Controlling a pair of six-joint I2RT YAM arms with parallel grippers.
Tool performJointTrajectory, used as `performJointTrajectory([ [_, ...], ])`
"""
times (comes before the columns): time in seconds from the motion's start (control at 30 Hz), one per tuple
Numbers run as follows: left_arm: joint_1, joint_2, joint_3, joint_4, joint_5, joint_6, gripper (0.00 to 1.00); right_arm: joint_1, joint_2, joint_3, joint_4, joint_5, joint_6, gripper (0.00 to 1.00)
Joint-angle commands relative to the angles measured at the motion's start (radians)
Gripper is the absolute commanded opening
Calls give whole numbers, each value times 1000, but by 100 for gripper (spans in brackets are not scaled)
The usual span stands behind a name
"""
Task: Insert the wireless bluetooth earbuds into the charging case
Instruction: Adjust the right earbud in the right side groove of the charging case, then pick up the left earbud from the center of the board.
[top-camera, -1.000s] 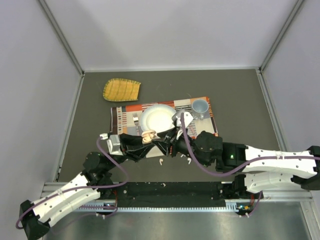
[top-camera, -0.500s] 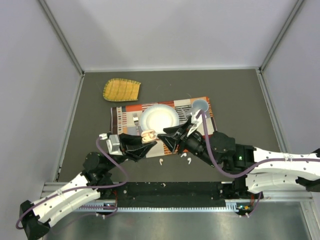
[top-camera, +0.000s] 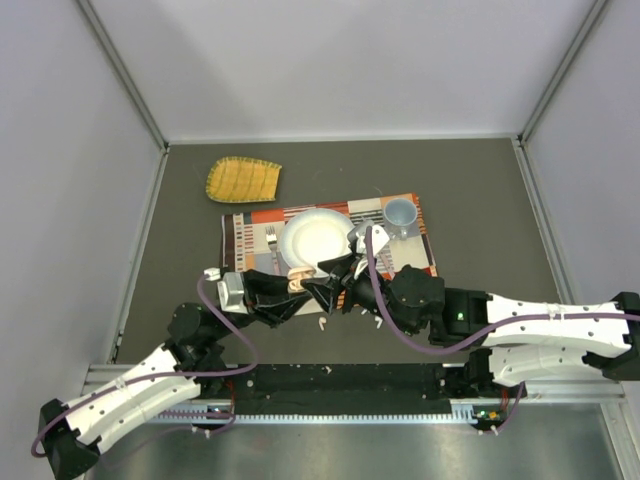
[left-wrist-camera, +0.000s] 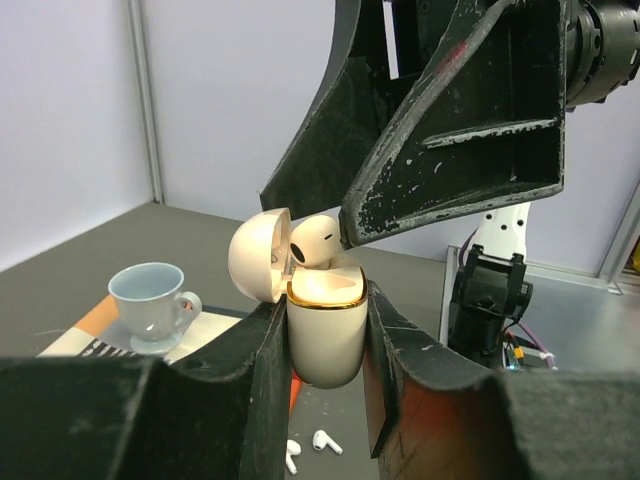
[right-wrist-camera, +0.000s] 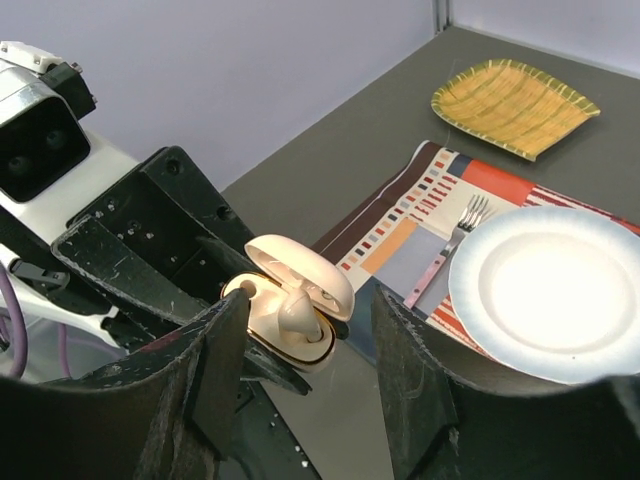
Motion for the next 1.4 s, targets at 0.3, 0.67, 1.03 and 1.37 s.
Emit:
performJointTrajectory([
  [0.3, -2, 2, 52, 71, 33, -8, 0, -11, -37, 43, -27, -26, 19, 36],
  [0.67, -2, 5, 58, 73, 38, -7, 0, -13, -46, 30, -25, -154, -57, 28],
  [1.03, -2, 10, 58, 71, 40, -5, 0, -13, -31, 42, -27, -160, -106, 31],
  [1.37, -2, -2, 52, 62, 32, -2, 0, -13, -19, 63, -30, -118, -110, 55],
])
